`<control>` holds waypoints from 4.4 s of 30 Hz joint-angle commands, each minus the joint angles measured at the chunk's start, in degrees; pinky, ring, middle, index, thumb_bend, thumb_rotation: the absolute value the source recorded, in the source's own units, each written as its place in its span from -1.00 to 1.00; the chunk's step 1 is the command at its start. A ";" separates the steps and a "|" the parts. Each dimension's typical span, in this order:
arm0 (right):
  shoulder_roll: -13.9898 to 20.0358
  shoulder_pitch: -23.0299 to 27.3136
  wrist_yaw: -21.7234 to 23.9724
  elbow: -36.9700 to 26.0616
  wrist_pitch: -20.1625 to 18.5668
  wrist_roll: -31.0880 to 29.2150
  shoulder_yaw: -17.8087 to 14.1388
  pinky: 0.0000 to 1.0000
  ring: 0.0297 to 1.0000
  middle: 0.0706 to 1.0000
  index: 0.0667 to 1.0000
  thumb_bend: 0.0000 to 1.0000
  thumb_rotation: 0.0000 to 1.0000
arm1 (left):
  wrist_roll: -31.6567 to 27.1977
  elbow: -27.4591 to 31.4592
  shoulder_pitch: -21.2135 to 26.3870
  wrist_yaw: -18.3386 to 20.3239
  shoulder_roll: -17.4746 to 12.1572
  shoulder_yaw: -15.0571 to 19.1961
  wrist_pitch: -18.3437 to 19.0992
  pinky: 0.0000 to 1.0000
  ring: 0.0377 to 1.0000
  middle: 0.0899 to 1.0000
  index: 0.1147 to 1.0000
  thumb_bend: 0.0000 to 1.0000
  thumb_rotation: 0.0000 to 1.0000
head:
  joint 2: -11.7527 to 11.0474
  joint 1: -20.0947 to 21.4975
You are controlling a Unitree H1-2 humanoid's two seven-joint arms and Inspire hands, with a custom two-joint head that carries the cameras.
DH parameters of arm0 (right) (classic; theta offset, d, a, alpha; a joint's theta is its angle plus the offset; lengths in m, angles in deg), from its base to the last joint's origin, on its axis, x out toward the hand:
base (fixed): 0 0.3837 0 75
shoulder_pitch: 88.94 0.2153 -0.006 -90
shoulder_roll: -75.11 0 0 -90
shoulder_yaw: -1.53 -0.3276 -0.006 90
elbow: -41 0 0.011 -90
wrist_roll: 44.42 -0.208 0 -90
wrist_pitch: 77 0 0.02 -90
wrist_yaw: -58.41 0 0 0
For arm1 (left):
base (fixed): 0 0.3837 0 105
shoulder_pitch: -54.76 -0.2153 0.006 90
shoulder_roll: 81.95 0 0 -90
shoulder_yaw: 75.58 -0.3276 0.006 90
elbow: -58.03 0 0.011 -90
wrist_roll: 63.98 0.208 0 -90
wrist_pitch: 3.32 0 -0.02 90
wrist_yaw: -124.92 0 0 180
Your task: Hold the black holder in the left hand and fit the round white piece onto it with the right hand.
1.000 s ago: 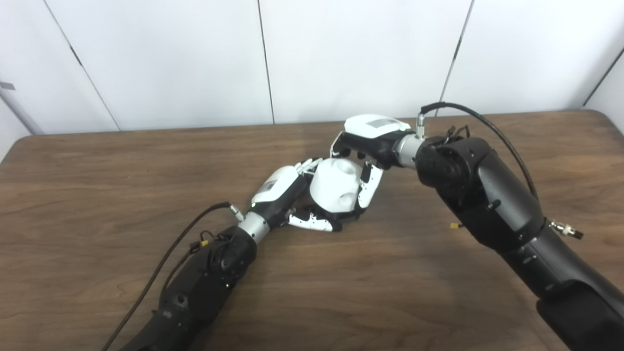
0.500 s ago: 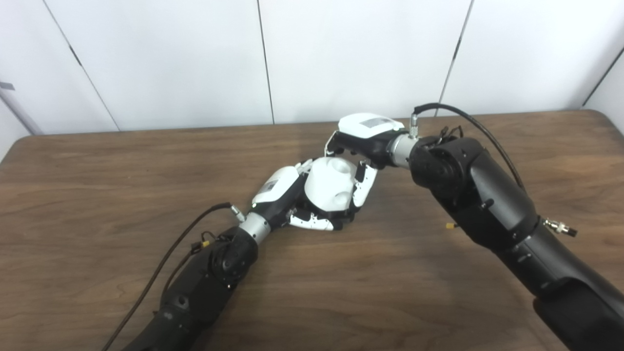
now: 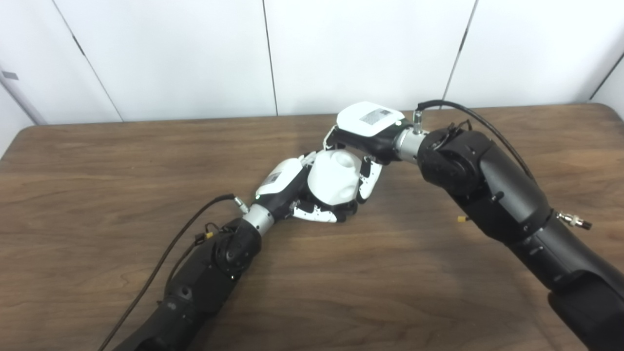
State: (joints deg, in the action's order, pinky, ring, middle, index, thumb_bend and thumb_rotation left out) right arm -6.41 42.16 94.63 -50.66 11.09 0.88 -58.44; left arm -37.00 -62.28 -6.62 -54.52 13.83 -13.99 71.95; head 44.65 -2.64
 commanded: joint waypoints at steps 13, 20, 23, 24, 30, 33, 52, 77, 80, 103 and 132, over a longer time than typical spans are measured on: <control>-0.06 0.80 0.49 -1.22 5.12 -0.79 0.75 0.23 0.43 0.39 -0.11 0.04 -0.72 | -0.09 -4.97 -2.64 7.10 3.15 -4.20 -1.43 1.00 1.00 0.96 -0.17 0.05 -0.88 | -0.16 0.94; -0.12 1.86 0.13 -1.89 5.83 -0.96 0.28 0.15 0.41 0.38 -0.11 0.04 -0.72 | -0.16 -5.97 -2.37 7.07 3.43 -4.22 -1.88 0.95 1.00 0.95 -0.17 0.05 -0.88 | -0.23 1.17; -0.18 2.67 0.41 -2.11 6.05 -0.58 0.06 0.15 0.42 0.38 -0.11 0.04 -0.72 | -0.10 -6.43 -2.16 7.17 3.51 -4.28 -2.15 0.91 1.00 0.95 -0.17 0.05 -0.88 | -0.34 1.20; -0.14 3.04 0.66 -2.20 6.20 -0.38 0.11 0.14 0.41 0.38 -0.11 0.04 -0.72 | -0.06 -6.66 -2.05 7.21 3.55 -4.31 -2.25 0.89 1.00 0.95 -0.17 0.05 -0.88 | -0.31 1.28; -0.21 4.41 2.31 -2.51 6.95 -0.75 -0.10 0.16 0.39 0.38 -0.11 0.04 -0.72 | 0.02 -6.96 -1.70 7.46 3.79 -4.57 -1.98 0.80 1.00 0.95 -0.17 0.05 -0.88 | -0.25 1.37; -0.37 4.80 2.84 -2.29 7.67 -1.38 -0.15 0.17 0.41 0.37 -0.11 0.04 -0.72 | -0.29 -7.30 -1.50 7.53 3.92 -4.68 -2.07 0.74 1.00 0.95 -0.17 0.05 -0.88 | -0.28 1.33; -1.40 5.19 7.45 -3.18 7.09 2.20 0.06 0.13 0.39 0.44 0.45 0.68 -0.60 | -0.85 -6.34 -1.86 7.90 3.53 -5.21 -1.85 0.79 1.00 0.95 -0.17 0.05 -0.88 | -0.17 1.06; -1.99 4.07 7.76 -3.81 3.87 6.63 -0.81 0.16 0.47 0.71 0.94 0.78 -0.63 | -1.23 -6.01 -2.38 8.06 2.87 -5.32 -2.04 0.89 1.00 0.95 -0.17 0.05 -0.88 | -0.14 1.62; -2.12 4.07 7.62 -4.01 3.47 6.57 -1.22 0.17 0.48 0.73 0.97 0.78 -0.62 | -1.31 -6.28 -2.32 8.14 2.85 -5.29 -2.09 0.94 1.00 0.95 -0.17 0.05 -0.88 | -0.25 1.73; -2.60 7.07 12.87 -6.10 -2.11 11.55 -3.80 0.23 0.66 1.00 1.00 1.00 -0.46 | -0.94 -7.00 -2.08 7.77 2.62 -5.49 -2.58 0.94 1.00 0.94 -0.17 0.05 -0.88 | -0.33 2.09; 15.50 6.54 13.41 -15.37 -17.96 -16.50 -14.45 0.24 0.49 0.58 0.61 0.79 -0.96 | -2.12 -9.13 -1.65 8.44 2.37 -4.49 -3.61 1.00 1.00 0.94 -0.17 0.05 -0.88 | -1.39 3.95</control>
State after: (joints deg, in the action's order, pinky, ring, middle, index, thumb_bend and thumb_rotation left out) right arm 10.46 50.58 118.02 -65.11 -10.21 -14.42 -67.89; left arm -39.64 -67.26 -3.86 -52.68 13.91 -15.34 66.43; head 43.24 1.23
